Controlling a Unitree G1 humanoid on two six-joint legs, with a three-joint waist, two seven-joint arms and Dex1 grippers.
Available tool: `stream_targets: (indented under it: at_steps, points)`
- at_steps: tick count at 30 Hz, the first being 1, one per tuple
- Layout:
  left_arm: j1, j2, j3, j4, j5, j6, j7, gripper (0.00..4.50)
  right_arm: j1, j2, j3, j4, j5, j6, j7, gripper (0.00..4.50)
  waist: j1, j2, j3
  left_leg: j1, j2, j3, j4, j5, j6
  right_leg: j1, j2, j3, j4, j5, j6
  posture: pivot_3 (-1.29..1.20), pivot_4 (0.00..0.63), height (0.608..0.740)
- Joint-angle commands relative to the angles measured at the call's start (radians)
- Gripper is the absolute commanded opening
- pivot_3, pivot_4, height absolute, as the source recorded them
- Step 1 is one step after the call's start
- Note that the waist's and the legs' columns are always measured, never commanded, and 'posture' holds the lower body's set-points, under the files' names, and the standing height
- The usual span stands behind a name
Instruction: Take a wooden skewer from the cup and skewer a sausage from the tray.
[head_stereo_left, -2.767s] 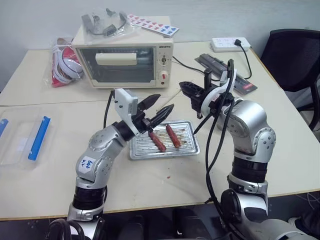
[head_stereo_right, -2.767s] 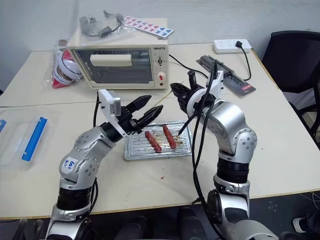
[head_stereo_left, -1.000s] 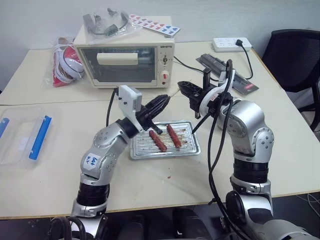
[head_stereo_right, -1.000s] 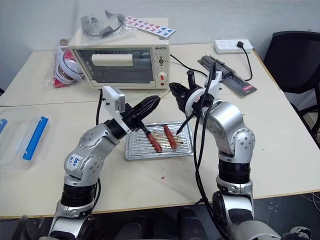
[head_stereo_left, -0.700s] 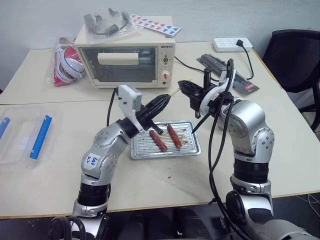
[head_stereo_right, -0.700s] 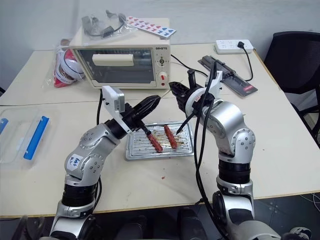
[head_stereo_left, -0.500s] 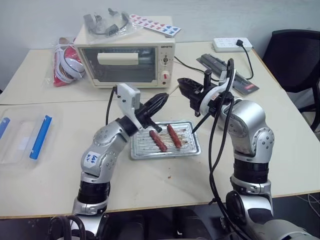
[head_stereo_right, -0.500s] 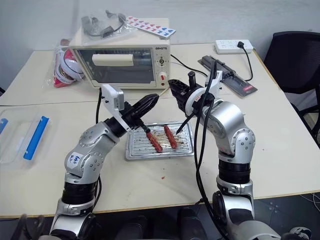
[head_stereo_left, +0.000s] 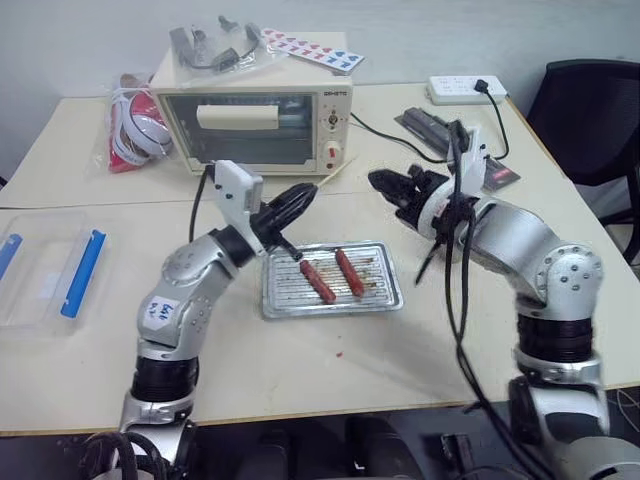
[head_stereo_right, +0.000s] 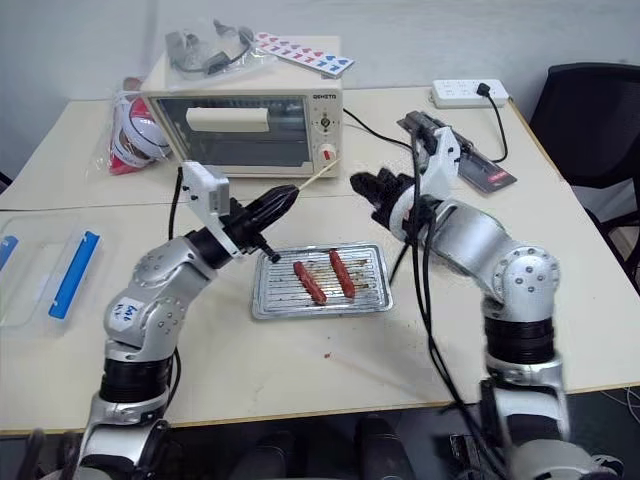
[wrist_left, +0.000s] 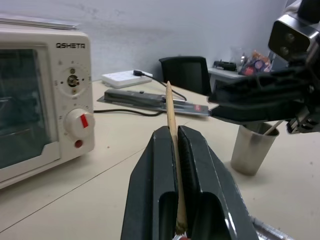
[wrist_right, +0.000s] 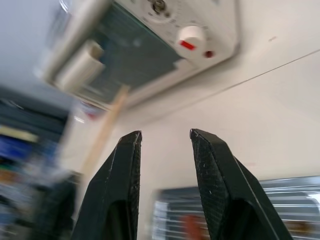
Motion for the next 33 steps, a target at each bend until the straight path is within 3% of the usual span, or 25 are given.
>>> stream_targets:
  at_steps: [1,4,7,12,21,33]
  points:
    - [0.063,0.172,0.077,-0.072,-0.054,0.047,-0.147,0.00,0.020,-0.120,0.166,-0.157,-0.273,0.128,0.207,1.61,-0.005,0.000,0.000,0.000,0.000,0.000,0.000,0.000,0.000,0.000,0.000,0.000,0.000,0.000,0.000,0.00,0.150,0.740]
    - [0.121,0.313,0.103,-0.109,-0.097,0.087,-0.258,0.00,0.052,-0.147,0.252,-0.208,-0.429,0.138,0.323,1.61,-0.004,0.000,0.000,0.000,0.003,0.000,-0.002,0.000,-0.001,-0.001,0.003,0.000,-0.001,0.000,0.000,0.00,0.150,0.740]
    - [0.161,0.432,0.146,-0.138,-0.144,0.118,-0.371,0.00,0.073,-0.100,0.283,-0.212,-0.509,0.143,0.375,1.61,0.009,-0.001,0.000,-0.001,0.002,0.000,-0.001,0.000,-0.001,-0.001,0.002,0.000,-0.006,0.000,0.000,0.00,0.150,0.740]
    - [0.183,0.567,0.187,-0.118,-0.171,0.121,-0.492,0.00,0.066,-0.041,0.336,-0.211,-0.636,0.185,0.452,1.61,0.027,-0.001,0.000,-0.001,0.001,-0.001,0.000,0.000,-0.001,-0.001,0.000,0.000,-0.007,0.001,-0.001,0.00,0.150,0.740]
    - [0.131,0.562,0.161,-0.096,-0.160,0.124,-0.484,0.00,0.072,0.011,0.324,-0.188,-0.839,0.214,0.546,1.61,0.022,-0.001,0.000,-0.001,0.000,-0.002,0.000,0.000,0.000,-0.001,0.000,-0.001,-0.006,0.001,-0.001,0.00,0.150,0.740]
    - [0.088,0.541,0.125,-0.064,-0.149,0.114,-0.479,0.00,0.109,0.099,0.253,-0.192,-0.957,0.264,0.603,1.61,0.020,-0.001,0.000,-0.001,0.000,-0.002,-0.001,0.000,0.000,-0.001,0.001,-0.001,-0.004,0.001,-0.001,0.00,0.150,0.740]
